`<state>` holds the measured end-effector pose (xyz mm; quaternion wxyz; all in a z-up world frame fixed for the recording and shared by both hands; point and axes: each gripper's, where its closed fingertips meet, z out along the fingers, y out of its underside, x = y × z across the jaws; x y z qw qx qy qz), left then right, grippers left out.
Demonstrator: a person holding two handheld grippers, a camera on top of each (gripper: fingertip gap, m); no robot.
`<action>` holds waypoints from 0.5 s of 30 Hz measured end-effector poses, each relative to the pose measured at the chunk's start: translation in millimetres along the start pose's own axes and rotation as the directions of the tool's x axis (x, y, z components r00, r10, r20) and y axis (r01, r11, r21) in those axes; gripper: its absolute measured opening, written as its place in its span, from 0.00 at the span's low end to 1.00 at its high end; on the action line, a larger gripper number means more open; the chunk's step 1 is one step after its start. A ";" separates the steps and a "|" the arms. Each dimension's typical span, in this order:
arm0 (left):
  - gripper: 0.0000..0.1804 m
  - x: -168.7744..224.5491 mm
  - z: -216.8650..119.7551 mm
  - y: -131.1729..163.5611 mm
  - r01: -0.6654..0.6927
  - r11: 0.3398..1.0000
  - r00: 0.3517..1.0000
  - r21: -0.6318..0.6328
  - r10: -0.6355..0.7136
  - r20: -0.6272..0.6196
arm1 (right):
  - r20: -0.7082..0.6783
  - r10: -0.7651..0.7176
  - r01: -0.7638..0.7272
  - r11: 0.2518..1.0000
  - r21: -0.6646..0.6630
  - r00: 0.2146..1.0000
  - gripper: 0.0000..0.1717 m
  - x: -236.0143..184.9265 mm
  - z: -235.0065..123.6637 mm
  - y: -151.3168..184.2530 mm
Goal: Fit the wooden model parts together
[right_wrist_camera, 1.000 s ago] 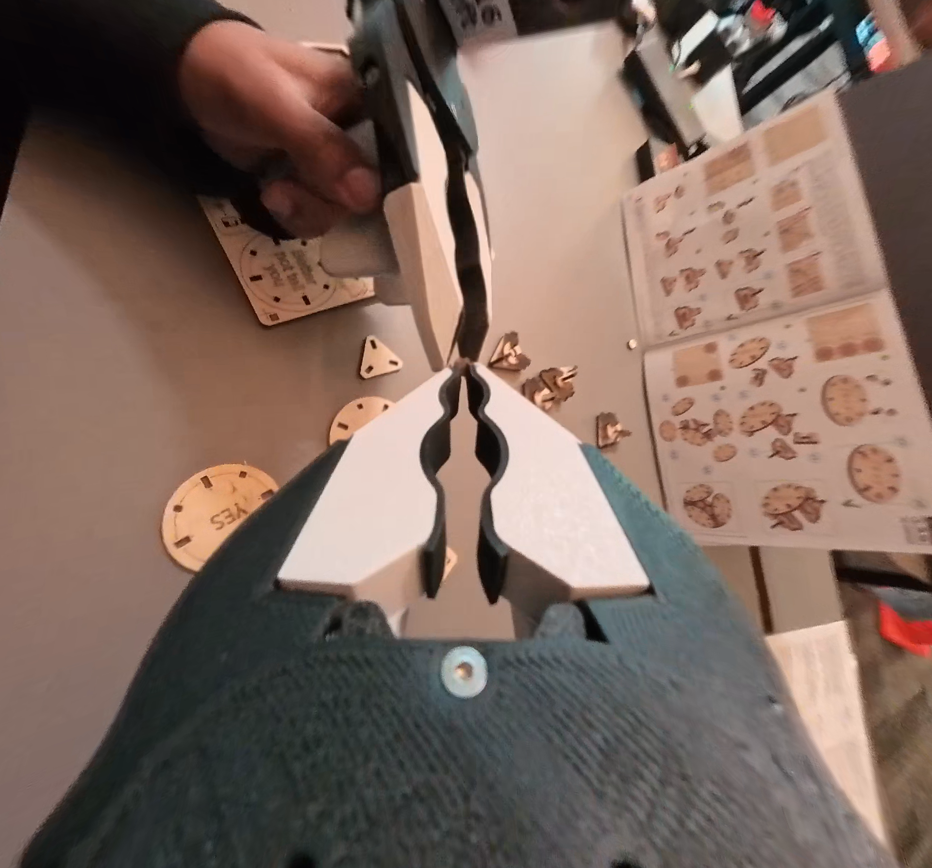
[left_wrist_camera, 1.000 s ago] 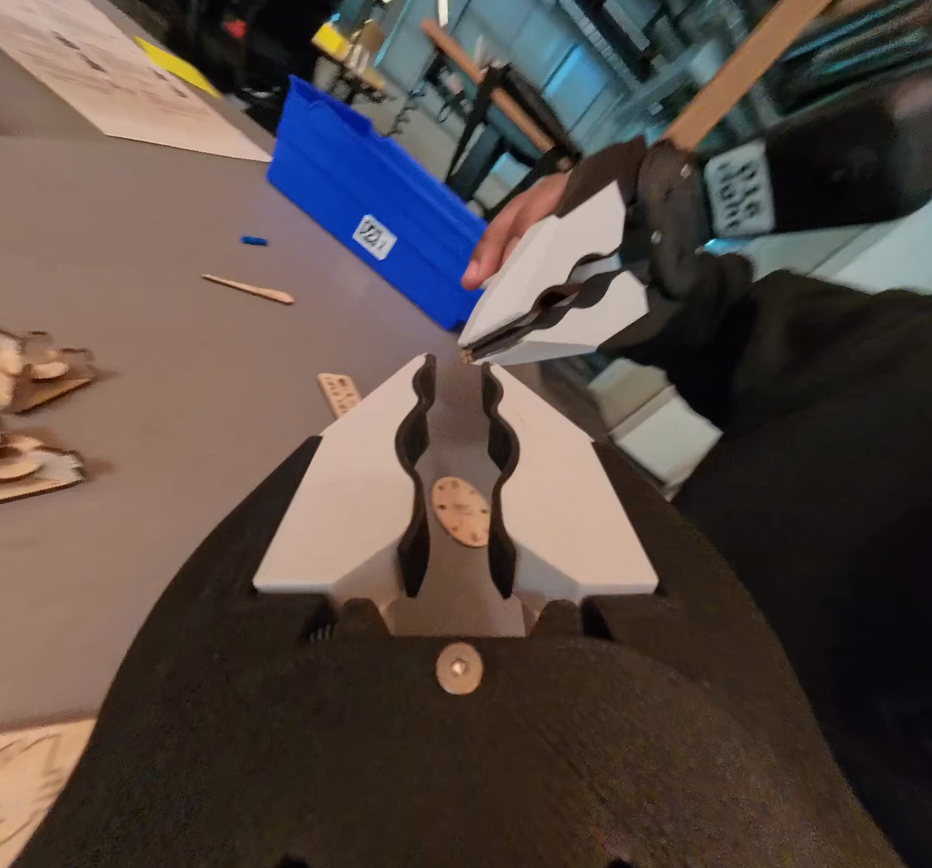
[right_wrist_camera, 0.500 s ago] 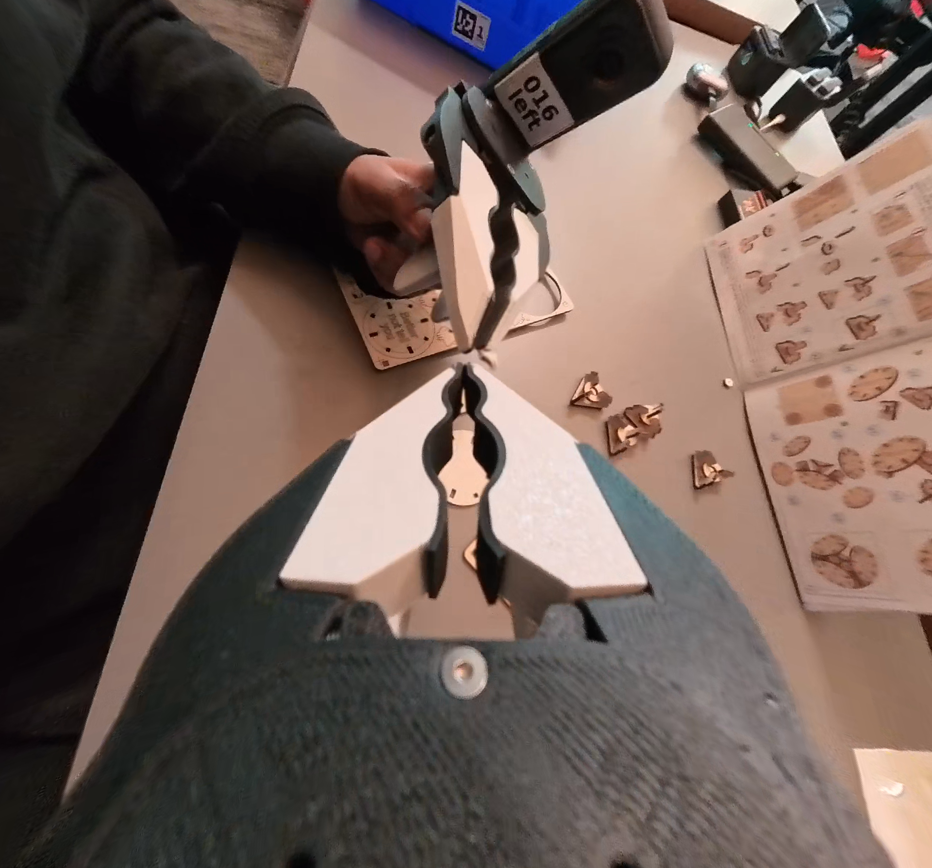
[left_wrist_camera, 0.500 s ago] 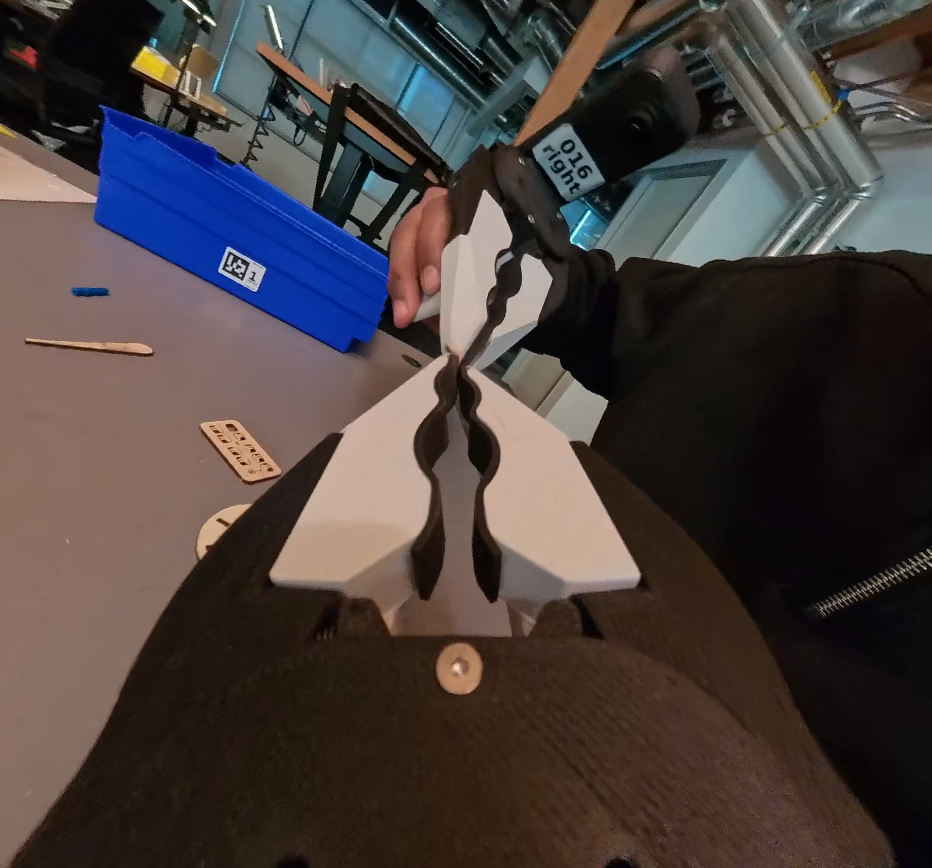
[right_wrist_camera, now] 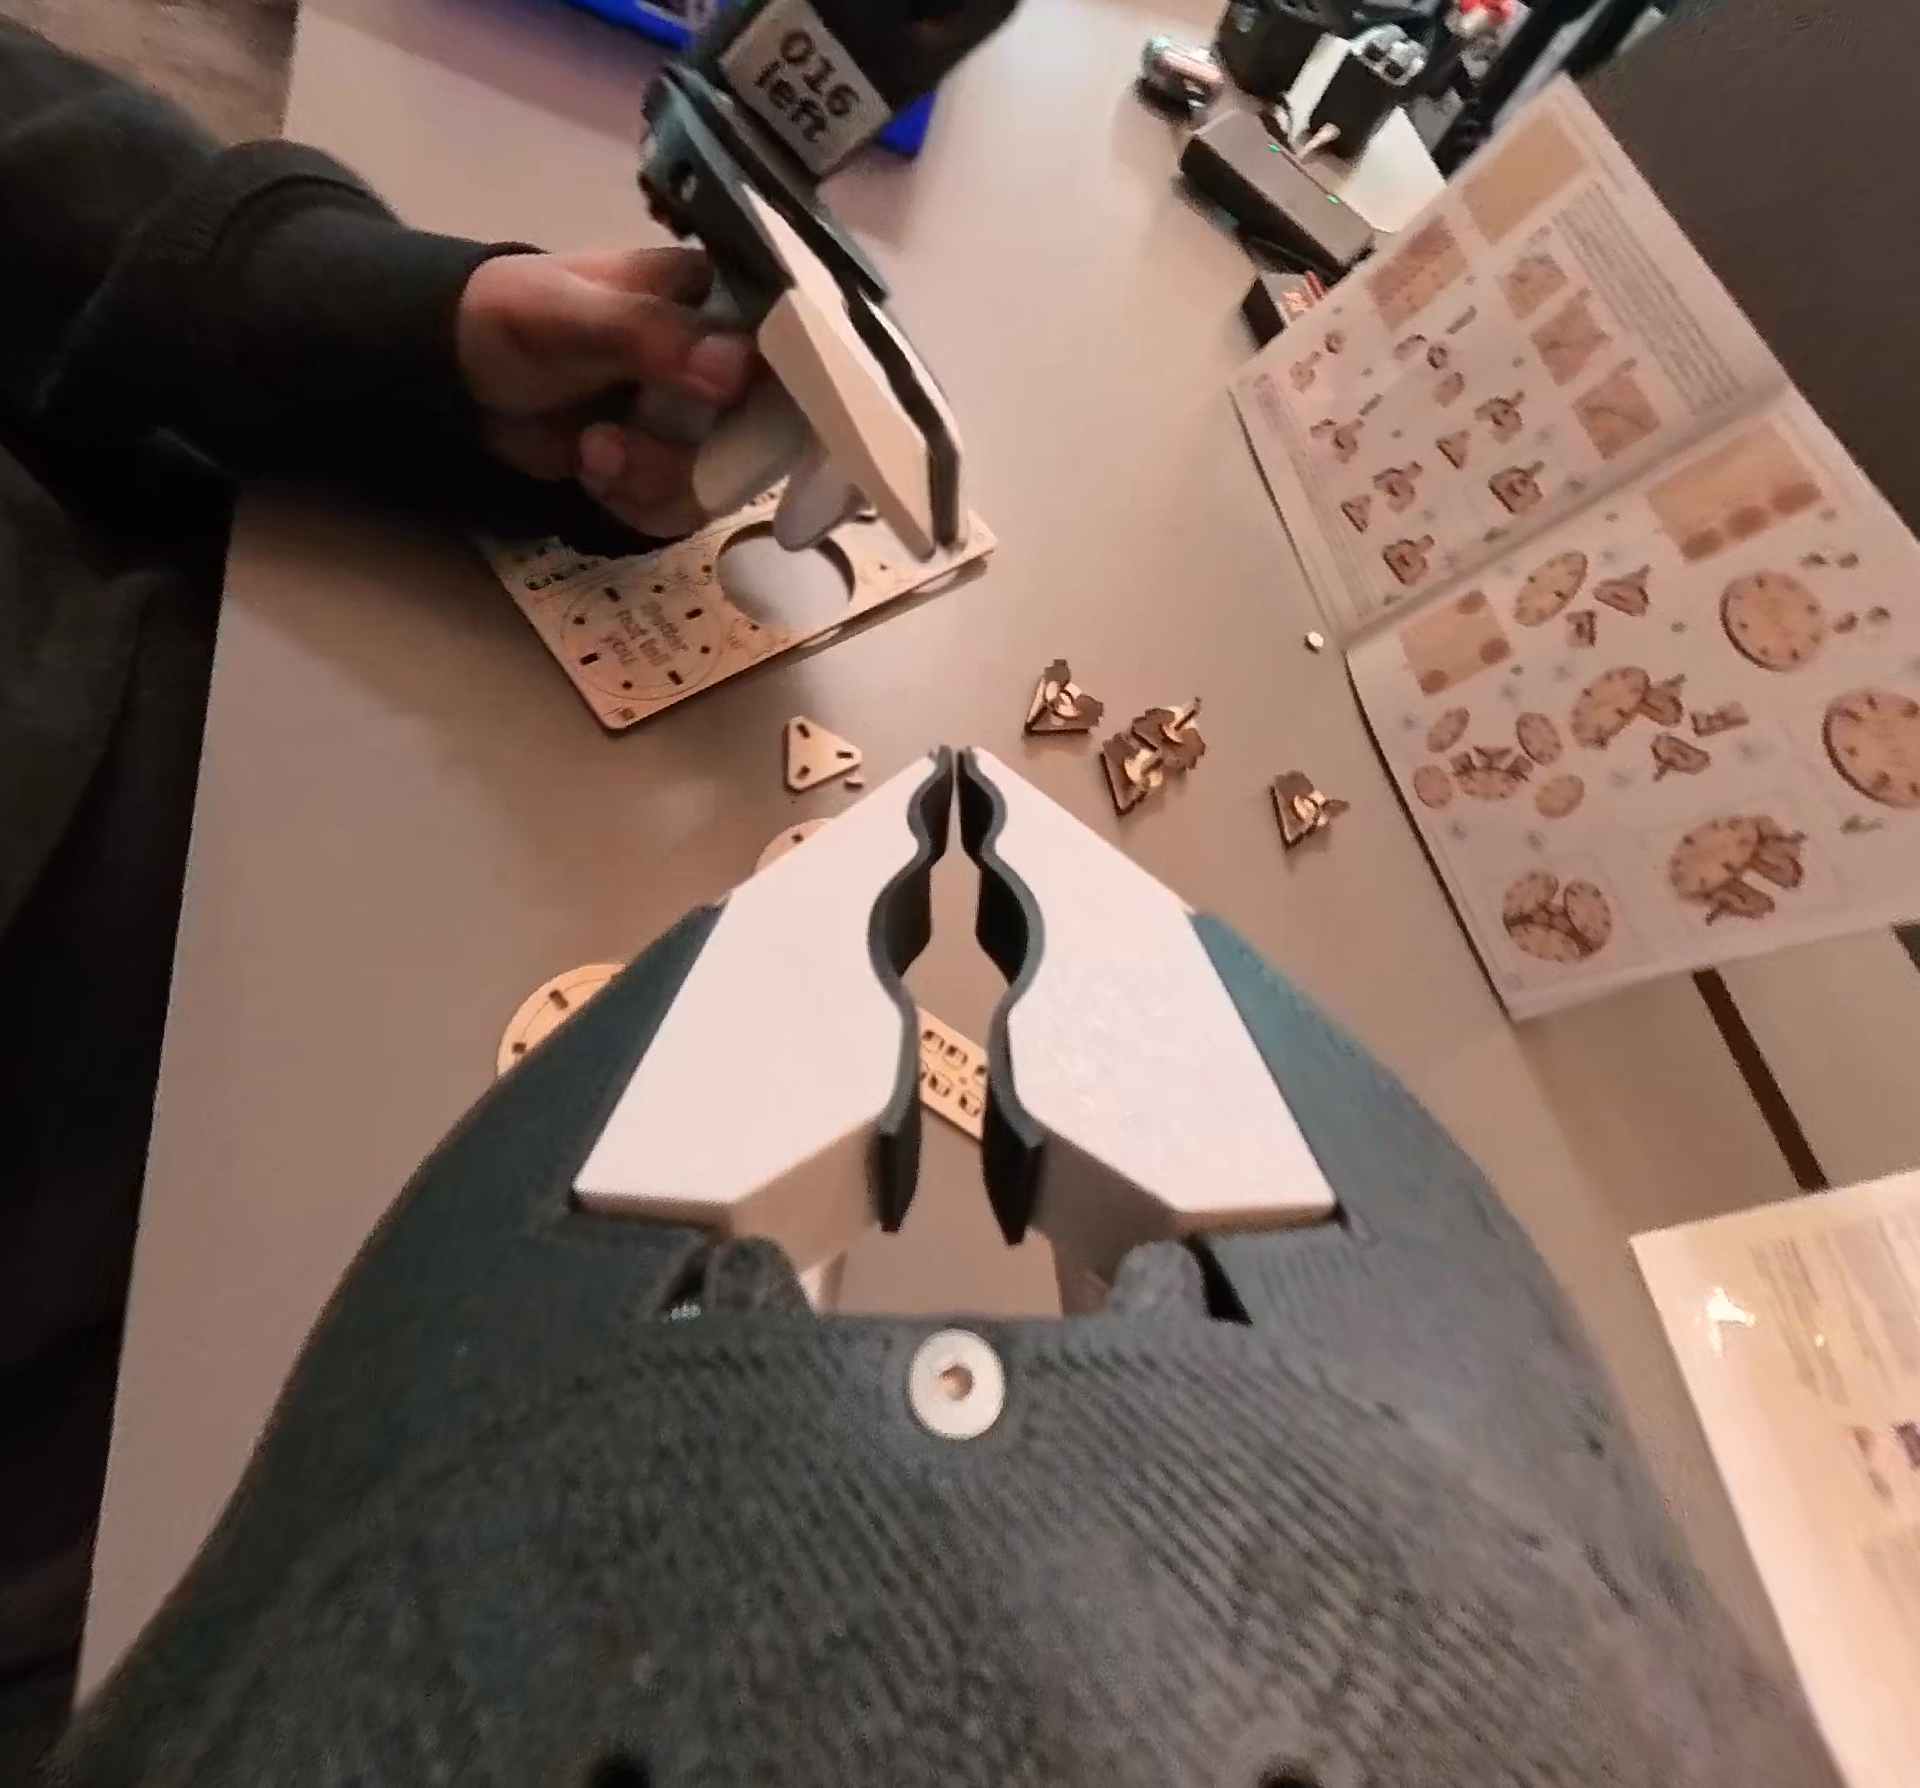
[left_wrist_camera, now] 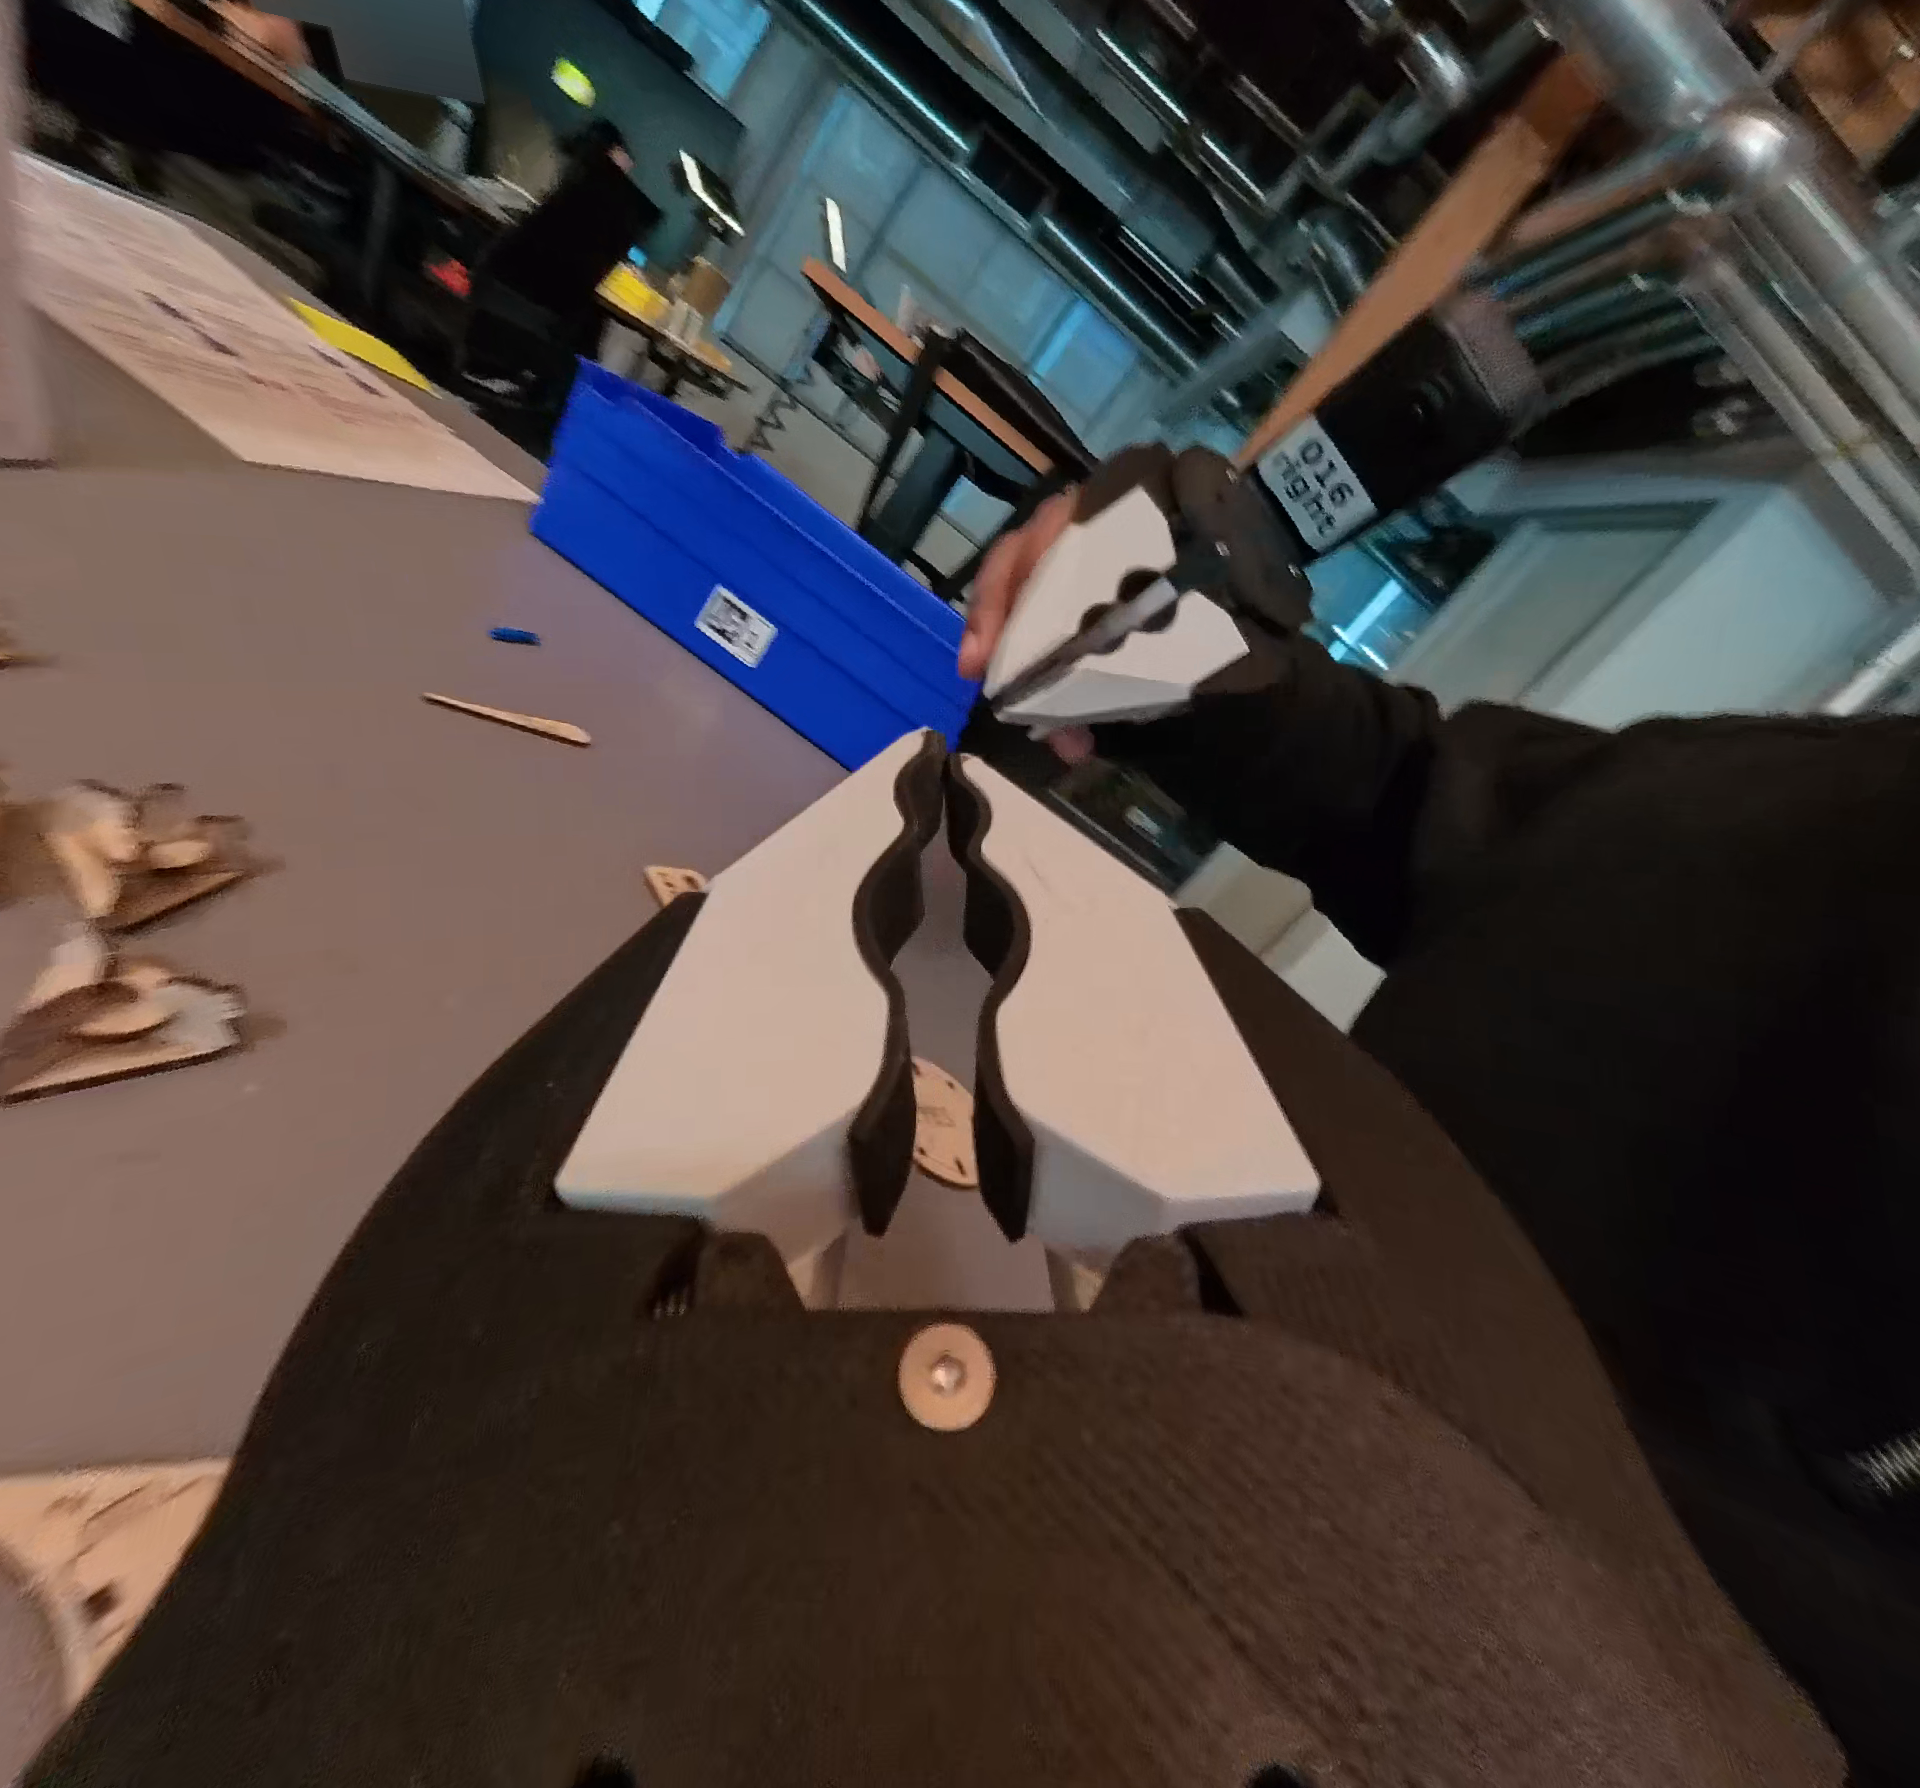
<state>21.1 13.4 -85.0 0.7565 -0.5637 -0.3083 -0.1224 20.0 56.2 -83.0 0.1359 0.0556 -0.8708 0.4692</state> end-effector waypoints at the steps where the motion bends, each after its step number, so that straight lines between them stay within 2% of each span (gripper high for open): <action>1: 0.00 -4.8 -4.2 -5.6 -0.006 0.999 0.999 0.033 0.005 0.034 | -0.012 0.024 -0.024 1.000 0.000 1.000 0.00 2.1 -0.3 2.9; 6: 0.00 -19.0 -26.2 -30.7 -0.045 0.987 0.989 0.154 0.022 0.147 | 0.028 0.152 -0.150 0.987 -0.064 0.988 0.08 -10.4 13.8 24.9; 10: 0.00 -22.5 -30.1 -34.8 -0.062 0.983 0.985 0.172 0.032 0.171 | 0.150 0.385 -0.352 0.913 -0.204 0.911 0.21 -34.4 49.0 54.0; 12: 0.00 -21.6 -28.6 -33.1 -0.064 0.984 0.986 0.167 0.036 0.165 | 0.165 0.437 -0.392 0.886 -0.247 0.884 0.21 -37.8 69.5 64.2; 15: 0.00 -22.0 -27.7 -31.2 -0.085 0.985 0.982 0.151 0.057 0.180 | 0.186 0.429 -0.375 0.888 -0.265 0.884 0.18 -37.2 93.7 67.2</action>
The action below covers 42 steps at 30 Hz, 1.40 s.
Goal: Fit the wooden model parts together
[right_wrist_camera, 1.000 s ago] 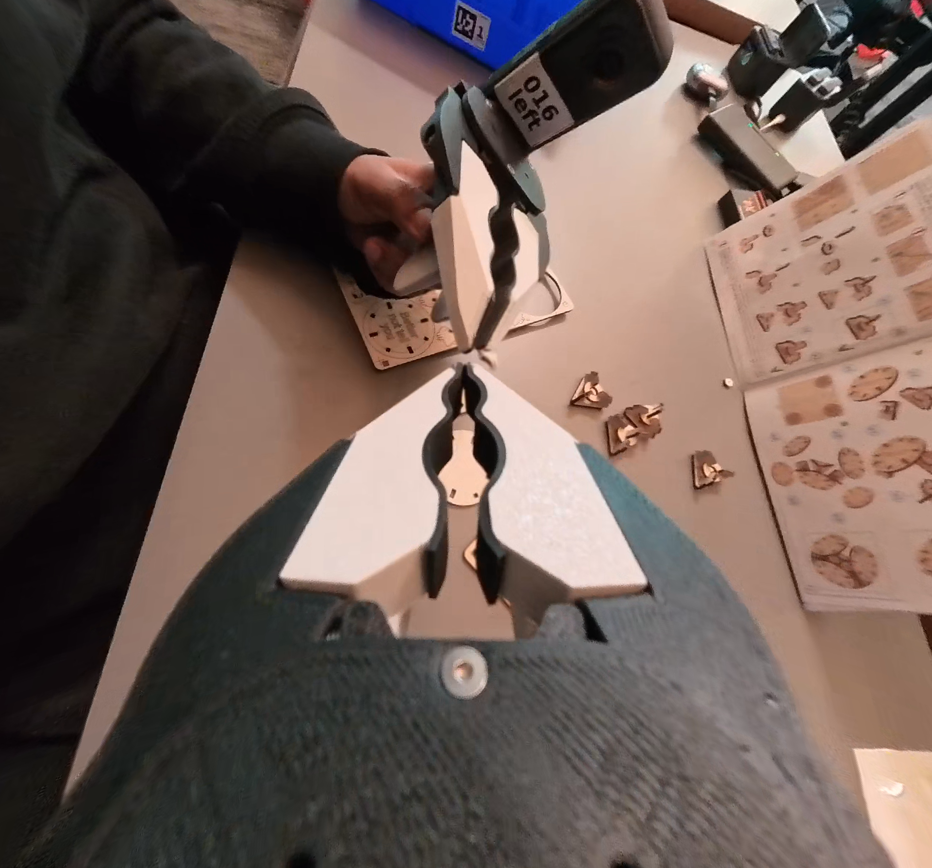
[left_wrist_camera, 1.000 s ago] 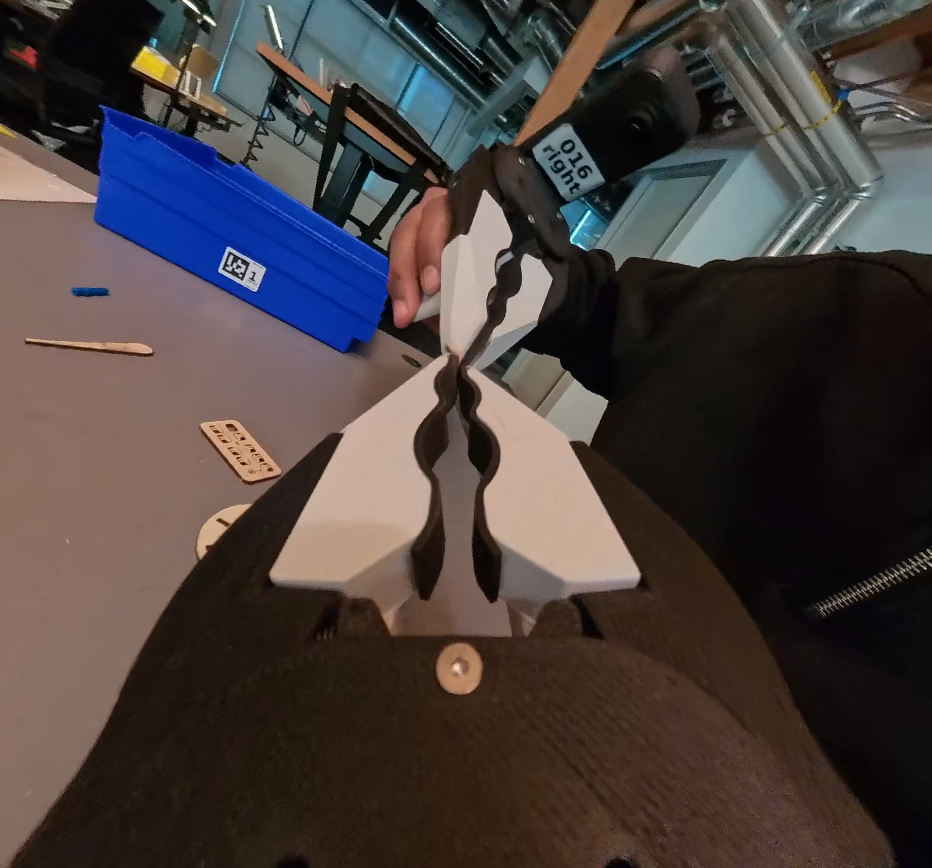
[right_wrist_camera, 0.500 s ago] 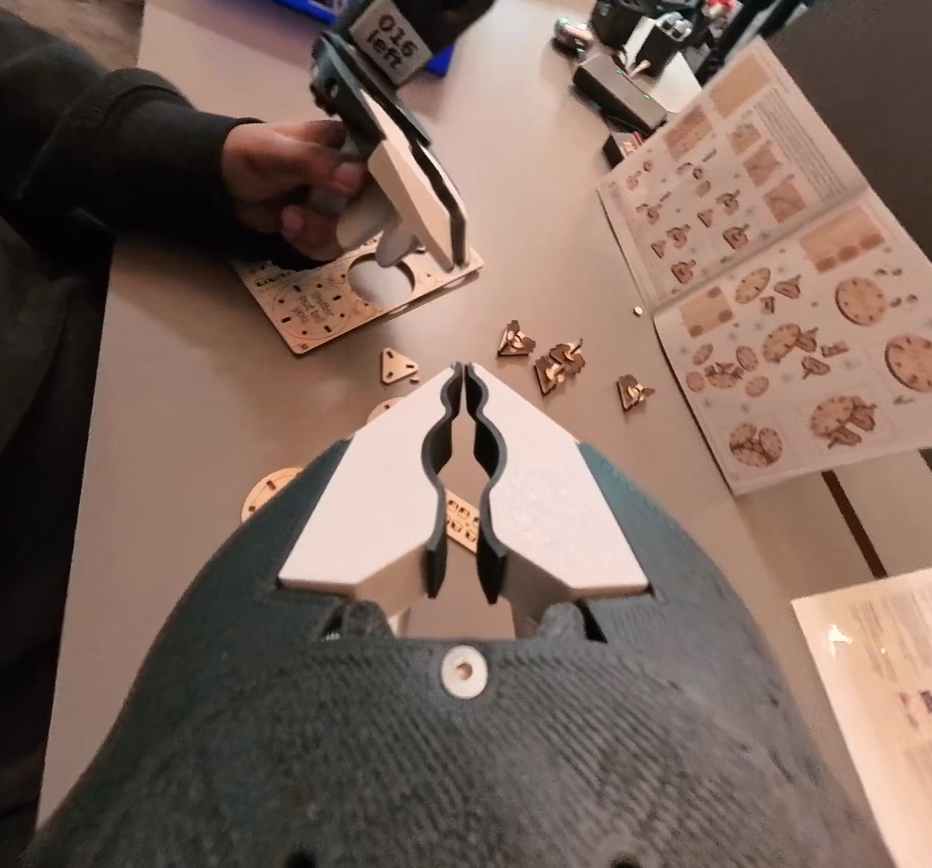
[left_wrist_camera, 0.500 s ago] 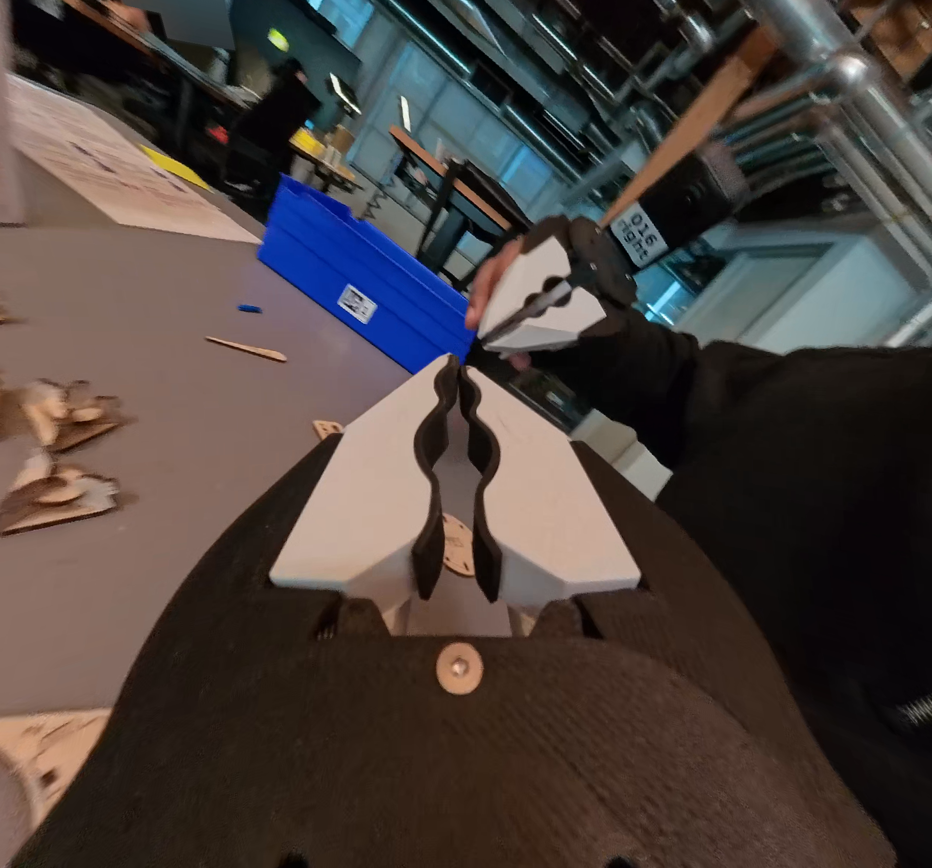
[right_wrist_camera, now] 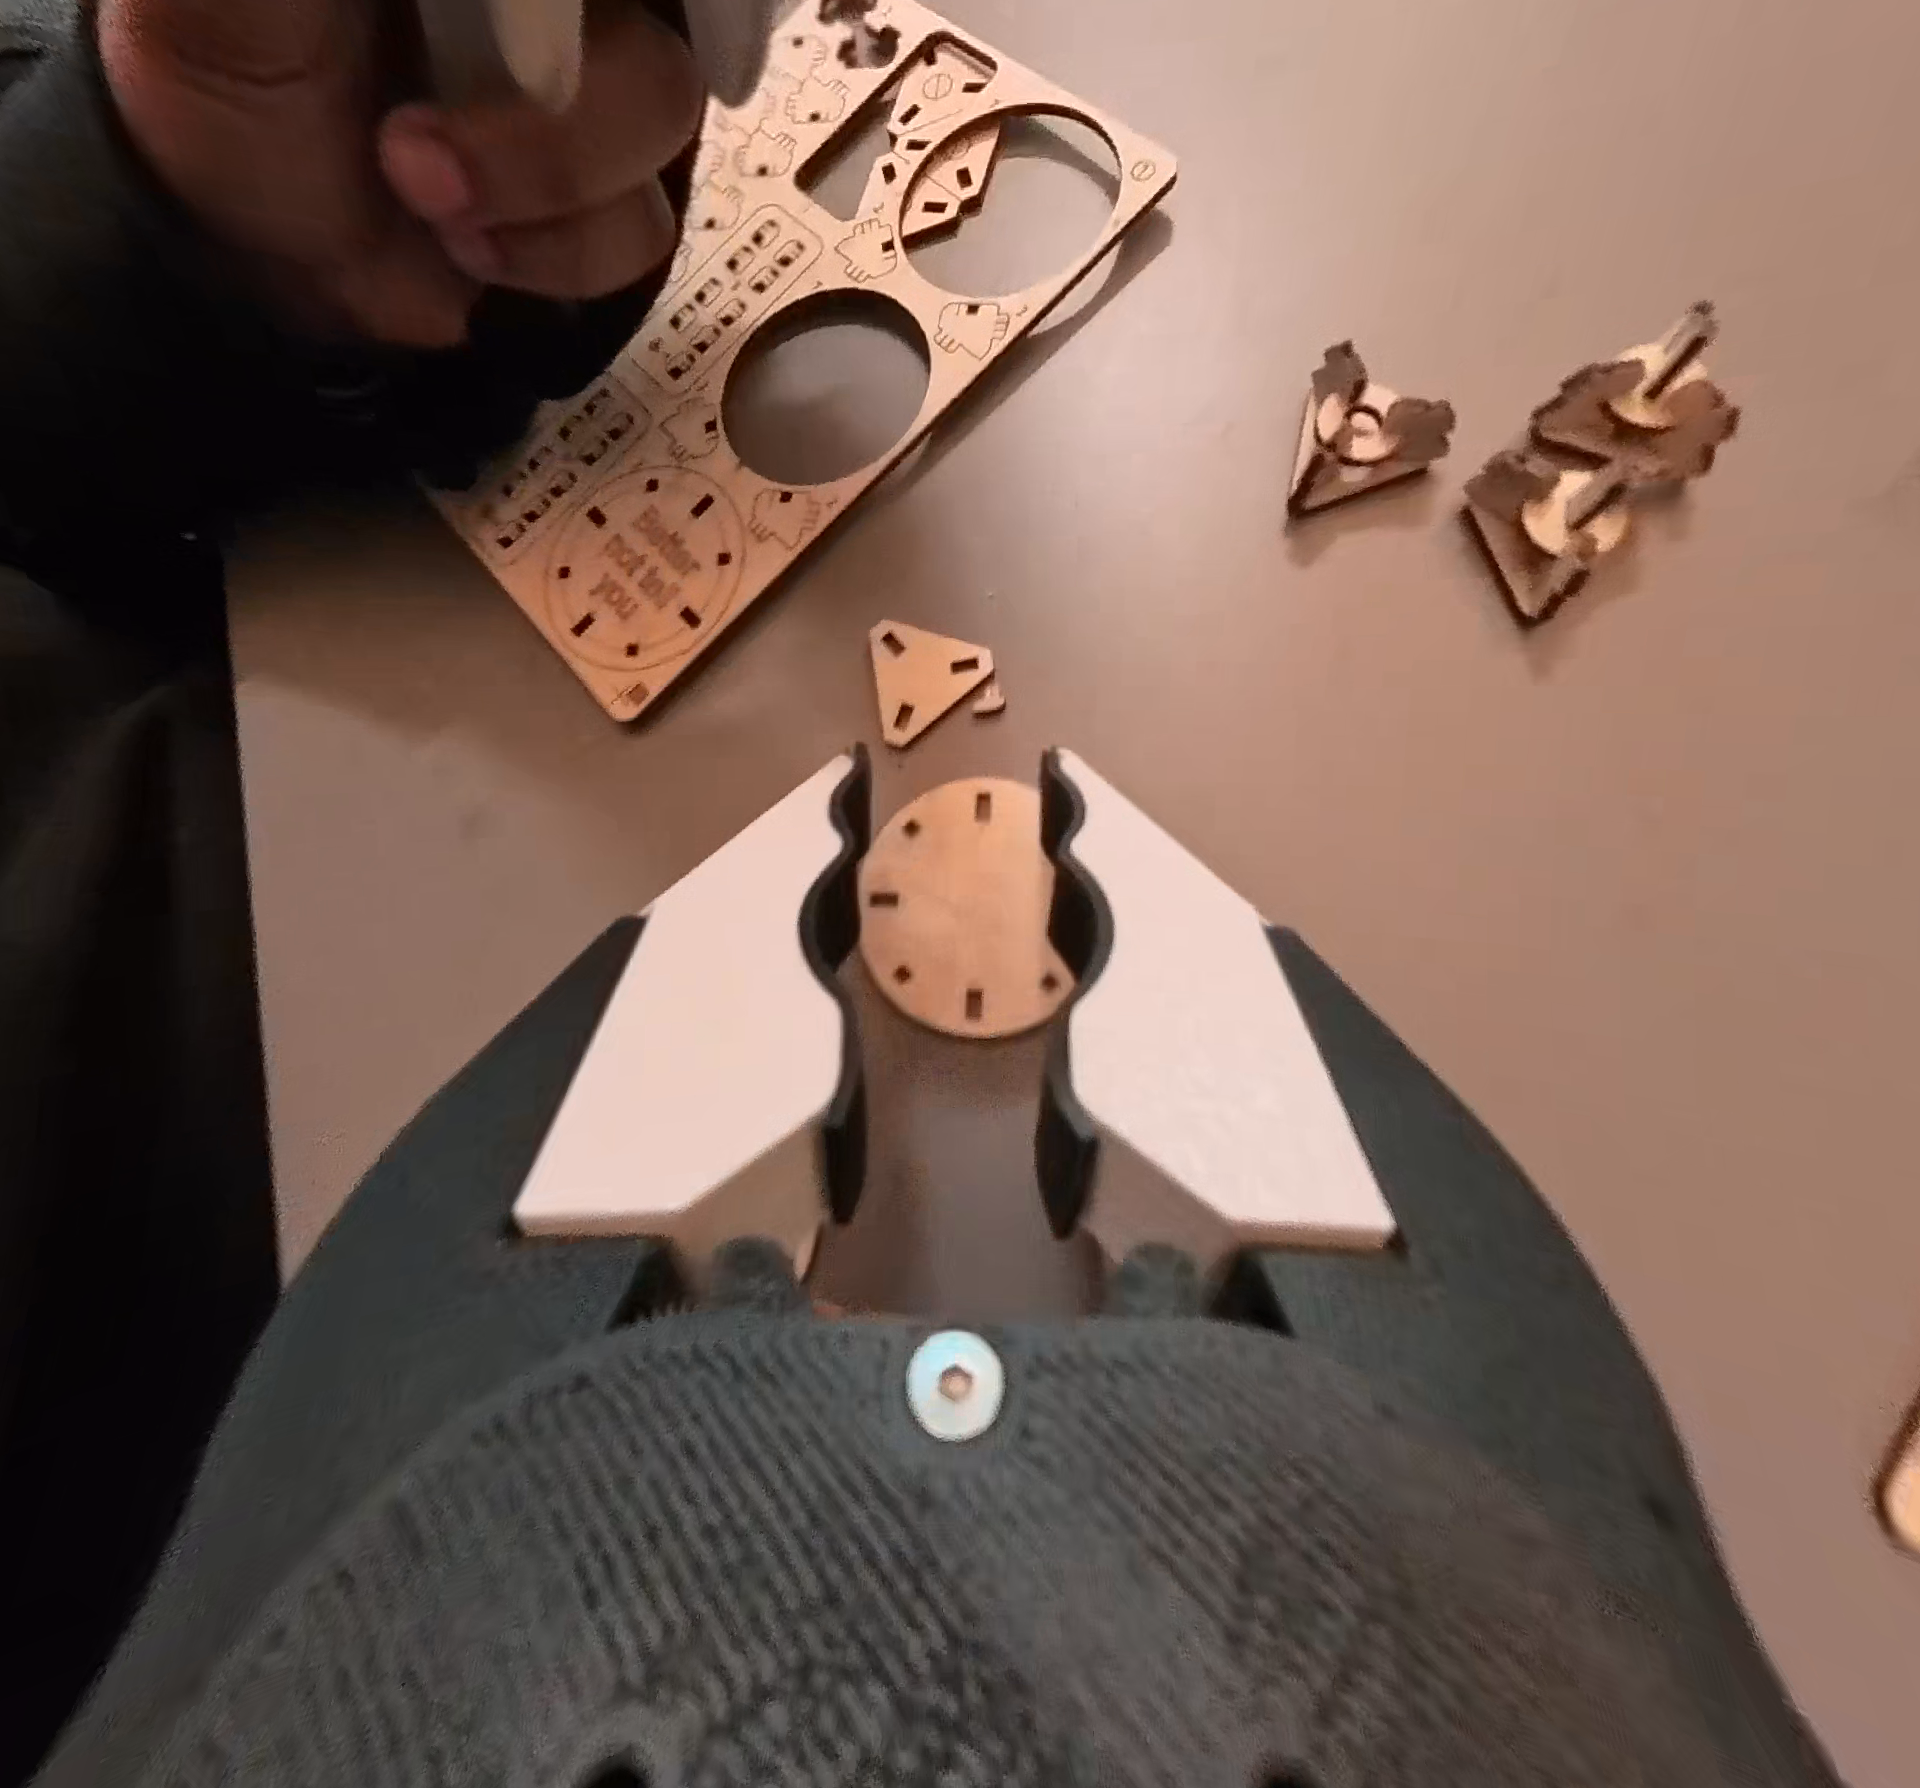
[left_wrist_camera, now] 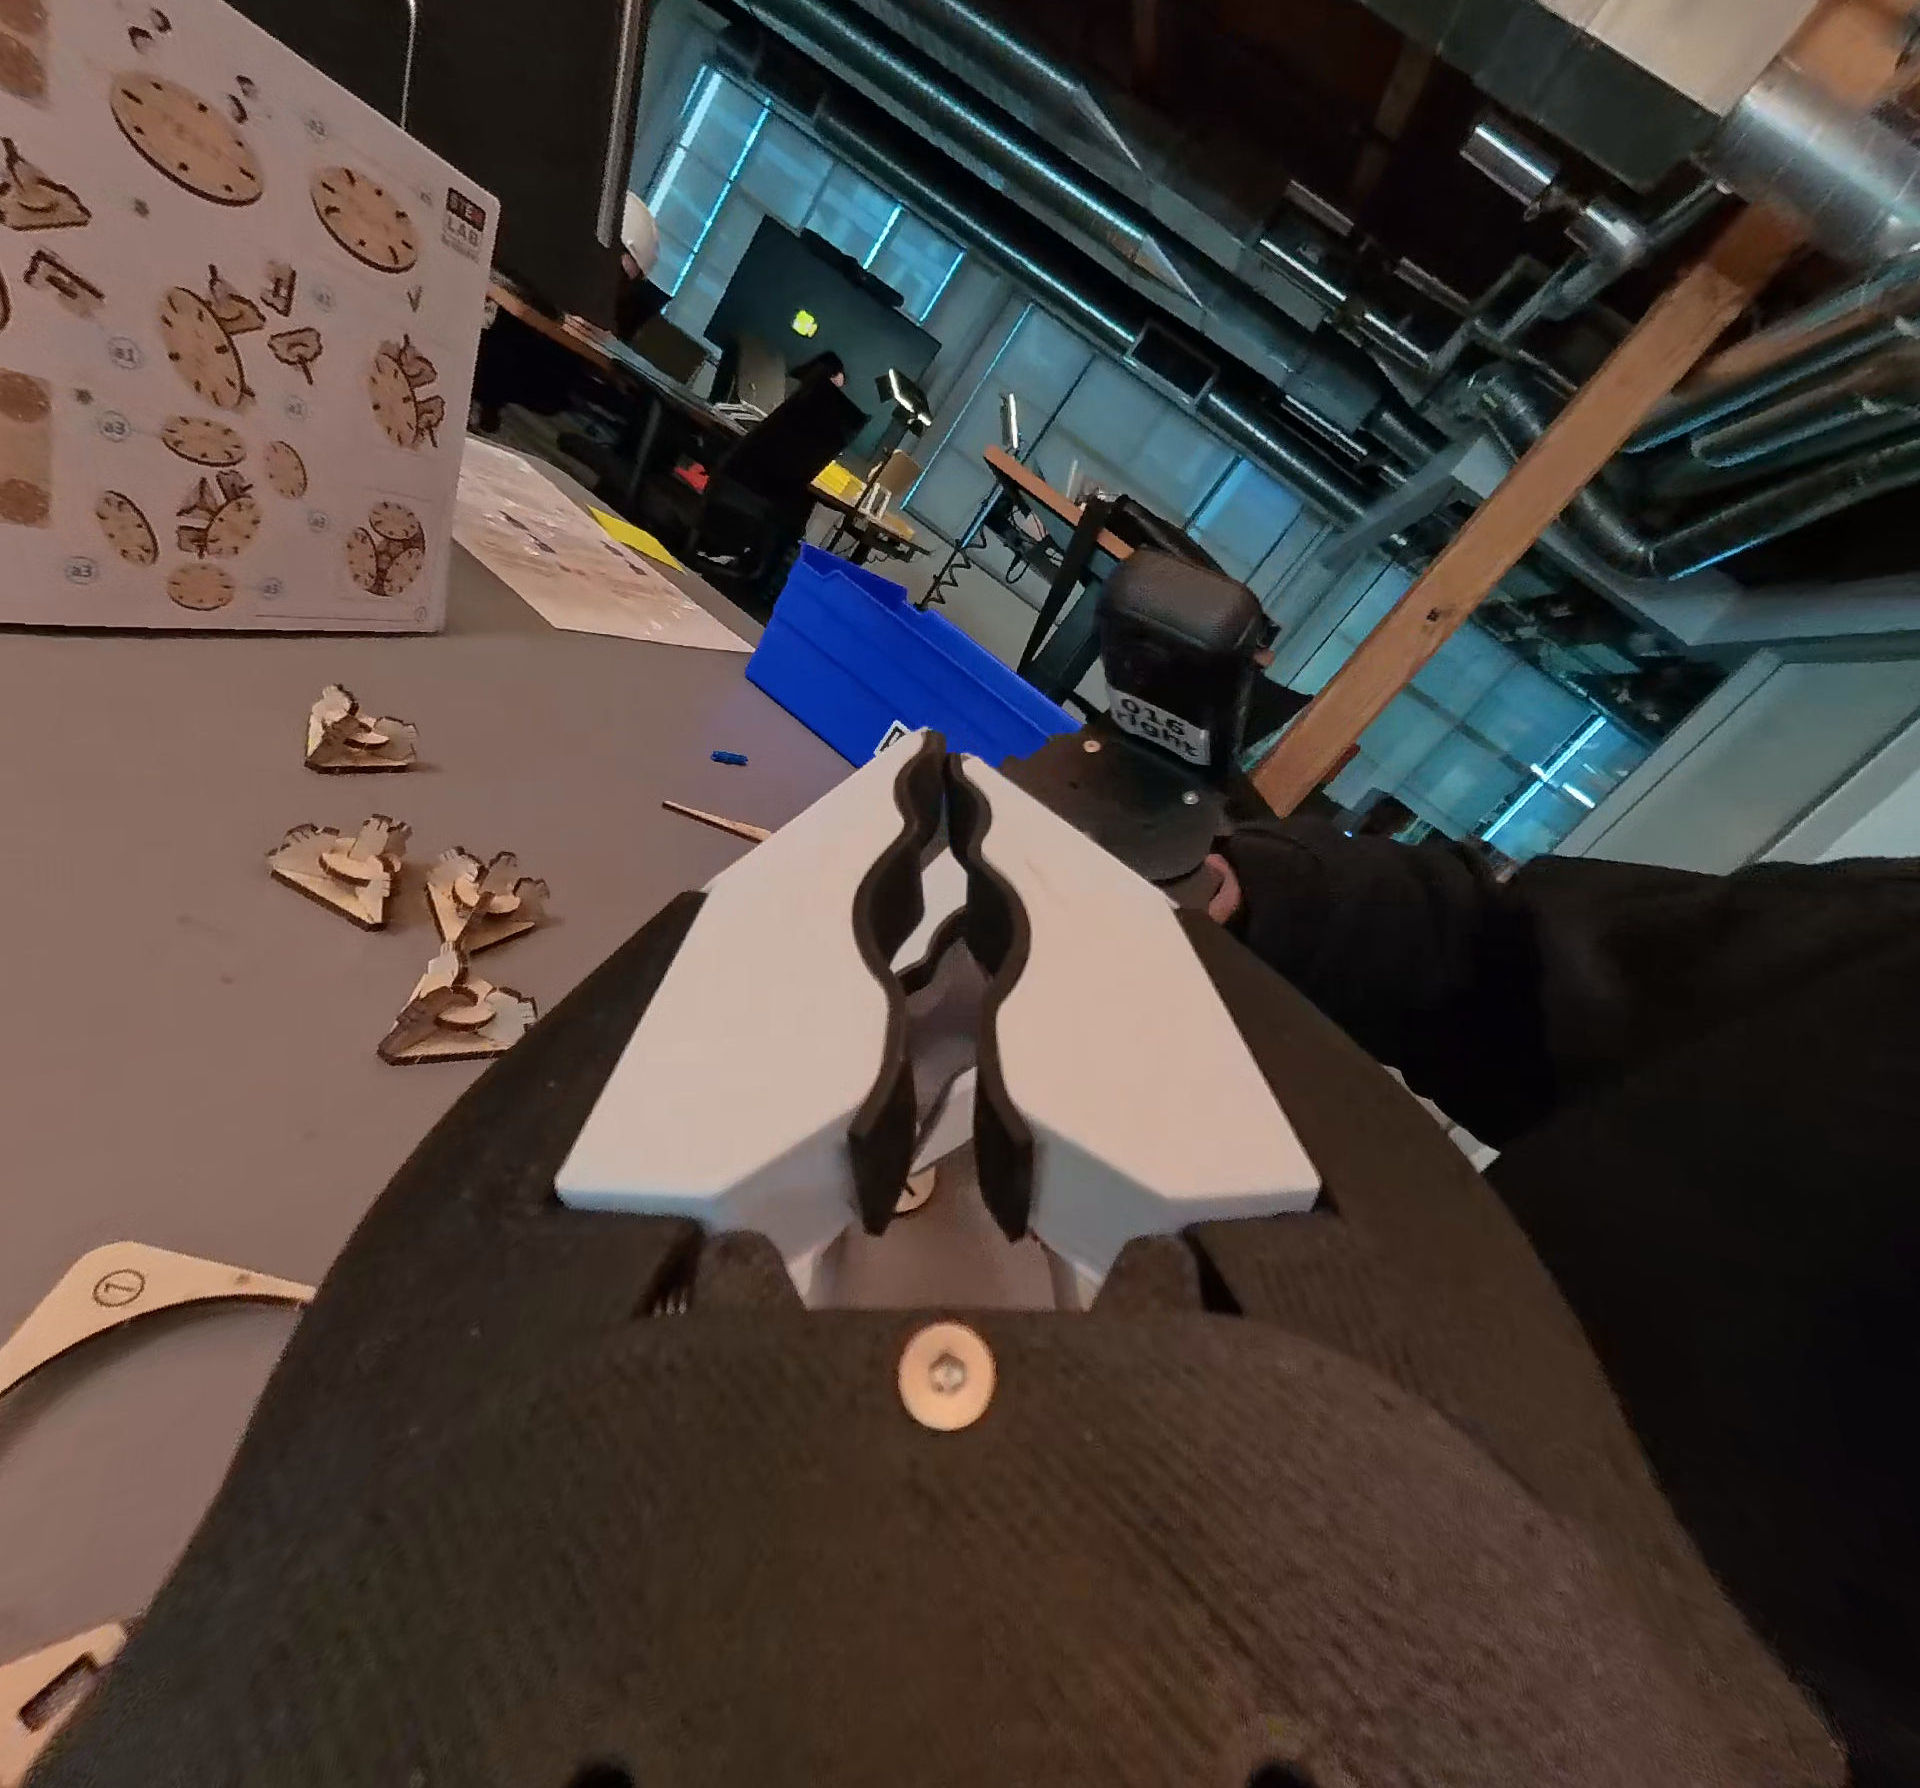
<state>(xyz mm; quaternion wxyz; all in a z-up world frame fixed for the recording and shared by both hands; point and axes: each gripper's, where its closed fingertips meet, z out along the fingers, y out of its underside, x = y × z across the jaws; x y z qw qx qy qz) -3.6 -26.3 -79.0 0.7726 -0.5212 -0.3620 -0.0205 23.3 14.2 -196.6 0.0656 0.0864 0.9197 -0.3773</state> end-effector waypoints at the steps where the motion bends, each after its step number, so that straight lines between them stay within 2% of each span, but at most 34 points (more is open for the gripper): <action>1: 0.00 0.1 -0.1 0.1 -0.004 1.000 1.000 0.000 0.004 0.001 | 0.003 -0.012 0.012 1.000 -0.011 1.000 0.17 2.1 5.5 -1.5; 5: 0.00 1.3 0.4 1.4 0.010 1.000 1.000 -0.005 -0.010 -0.011 | 0.015 -0.038 0.039 0.998 -0.056 0.999 0.14 9.9 20.3 -0.8; 10: 0.00 2.9 0.9 2.4 0.020 1.000 1.000 -0.009 -0.020 -0.021 | 0.043 -0.076 0.078 0.995 -0.063 0.996 0.03 9.1 25.8 -1.9; 17: 0.00 3.6 2.0 5.1 0.009 1.000 1.000 -0.025 -0.009 -0.017 | -0.010 -0.254 0.251 0.961 -0.113 0.967 0.02 9.0 25.3 -1.2; 24: 0.00 -8.4 0.9 11.0 0.045 0.998 0.998 -0.054 -0.043 0.036 | -0.164 -0.344 0.339 0.939 -0.057 0.925 0.03 15.9 -8.8 -11.9; 26: 0.00 -11.1 4.5 21.1 0.082 0.991 0.996 -0.104 -0.078 0.040 | -0.216 -0.362 0.359 0.932 -0.055 0.907 0.02 19.2 -22.5 -12.3; 28: 0.00 -8.2 10.2 35.4 0.142 0.974 0.990 -0.176 -0.142 0.010 | -0.274 -0.414 0.427 0.904 -0.011 0.868 0.02 15.9 -36.7 -22.3; 30: 0.03 -1.8 14.8 45.6 0.235 0.945 0.967 -0.226 -0.252 -0.048 | -0.394 -0.487 0.544 0.838 0.042 0.780 0.02 11.3 -53.1 -41.4; 32: 0.06 6.0 16.5 46.3 0.322 0.917 0.926 -0.236 -0.356 -0.121 | -0.482 -0.548 0.650 0.757 0.061 0.684 0.00 1.3 -65.3 -56.3; 34: 0.07 13.2 16.6 44.2 0.369 0.897 0.891 -0.244 -0.416 -0.184 | -0.511 -0.580 0.694 0.718 0.048 0.635 0.00 -6.4 -68.4 -61.8; 36: 0.07 16.7 17.4 45.3 0.379 0.889 0.878 -0.257 -0.433 -0.203 | -0.514 -0.583 0.702 0.710 0.054 0.630 0.00 -11.6 -68.2 -64.2; 38: 0.06 12.9 17.5 46.3 0.366 0.895 0.892 -0.254 -0.415 -0.178 | -0.506 -0.579 0.684 0.729 0.029 0.639 0.00 -8.3 -65.7 -60.6; 42: 0.05 1.7 9.2 26.6 0.334 0.932 0.923 -0.142 -0.354 -0.151 | -0.489 -0.549 0.641 0.767 0.030 0.678 0.00 -4.8 -62.6 -51.9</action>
